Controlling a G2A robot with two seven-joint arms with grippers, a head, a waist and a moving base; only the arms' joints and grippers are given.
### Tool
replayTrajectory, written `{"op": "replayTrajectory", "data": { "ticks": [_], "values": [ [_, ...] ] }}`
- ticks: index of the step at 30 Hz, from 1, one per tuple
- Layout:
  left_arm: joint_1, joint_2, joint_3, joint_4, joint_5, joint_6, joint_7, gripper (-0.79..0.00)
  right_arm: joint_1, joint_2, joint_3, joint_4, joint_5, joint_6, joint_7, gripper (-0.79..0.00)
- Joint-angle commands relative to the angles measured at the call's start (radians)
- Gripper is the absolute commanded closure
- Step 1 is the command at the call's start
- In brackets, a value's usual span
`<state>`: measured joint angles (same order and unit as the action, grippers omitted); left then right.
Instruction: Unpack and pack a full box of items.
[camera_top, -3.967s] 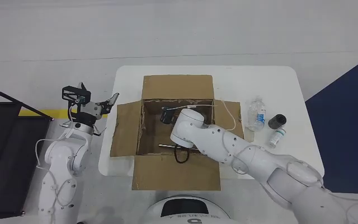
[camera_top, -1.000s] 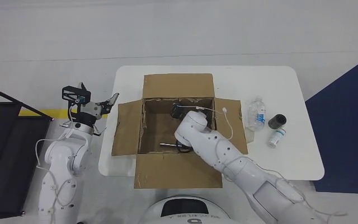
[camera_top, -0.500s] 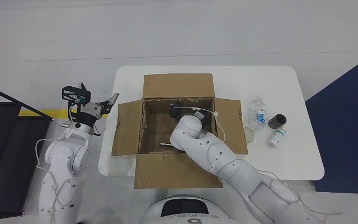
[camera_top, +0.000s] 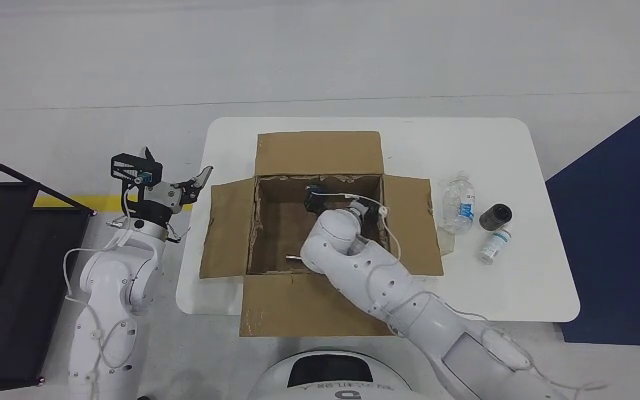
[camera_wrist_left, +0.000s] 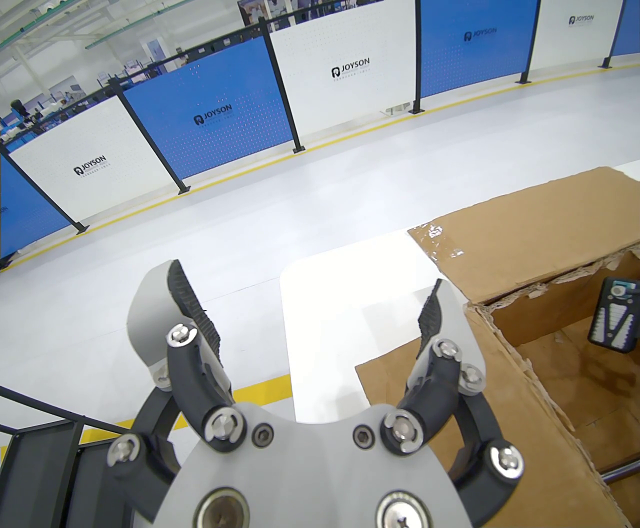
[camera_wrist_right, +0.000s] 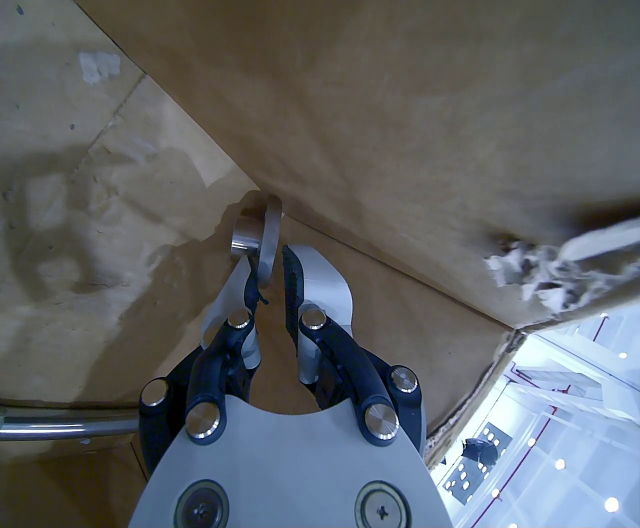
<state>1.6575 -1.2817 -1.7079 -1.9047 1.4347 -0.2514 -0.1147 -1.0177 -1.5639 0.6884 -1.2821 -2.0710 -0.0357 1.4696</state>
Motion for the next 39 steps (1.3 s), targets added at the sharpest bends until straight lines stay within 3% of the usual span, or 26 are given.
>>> {"op": "replayTrajectory", "data": {
  "ticks": [1, 5, 12, 22, 28, 30, 31, 33, 39],
  "values": [
    [0.0, 0.0, 0.0, 0.0, 0.0, 0.0, 0.0, -0.785, 0.003, -0.004, 0.008, 0.013, -0.002, -0.004, 0.003, -0.095],
    [0.0, 0.0, 0.0, 0.0, 0.0, 0.0, 0.0, -0.785, 0.009, -0.015, 0.019, 0.03, -0.001, -0.013, 0.011, 0.0],
    [0.0, 0.0, 0.0, 0.0, 0.0, 0.0, 0.0, -0.785, -0.02, -0.023, 0.052, -0.048, 0.041, -0.061, -0.009, 0.0],
    [0.0, 0.0, 0.0, 0.0, 0.0, 0.0, 0.0, -0.785, -0.164, 0.001, 0.152, -0.356, 0.123, -0.197, -0.014, 0.0],
    [0.0, 0.0, 0.0, 0.0, 0.0, 0.0, 0.0, -0.785, -0.172, 0.004, 0.181, -0.316, 0.083, -0.211, -0.006, 0.0],
    [0.0, 0.0, 0.0, 0.0, 0.0, 0.0, 0.0, -0.785, -0.156, 0.0, 0.179, -0.276, 0.082, -0.21, -0.012, -0.203],
    [0.0, 0.0, 0.0, 0.0, 0.0, 0.0, 0.0, -0.785, -0.147, -0.003, 0.178, -0.258, 0.084, -0.207, -0.018, -0.243],
    [0.0, 0.0, 0.0, 0.0, 0.0, 0.0, 0.0, -0.785, -0.131, -0.008, 0.178, -0.224, 0.085, -0.198, -0.029, -0.28],
    [0.0, 0.0, 0.0, 0.0, 0.0, 0.0, 0.0, -0.785, -0.096, -0.02, 0.181, -0.151, 0.061, -0.145, -0.031, -0.265]
  ]
}}
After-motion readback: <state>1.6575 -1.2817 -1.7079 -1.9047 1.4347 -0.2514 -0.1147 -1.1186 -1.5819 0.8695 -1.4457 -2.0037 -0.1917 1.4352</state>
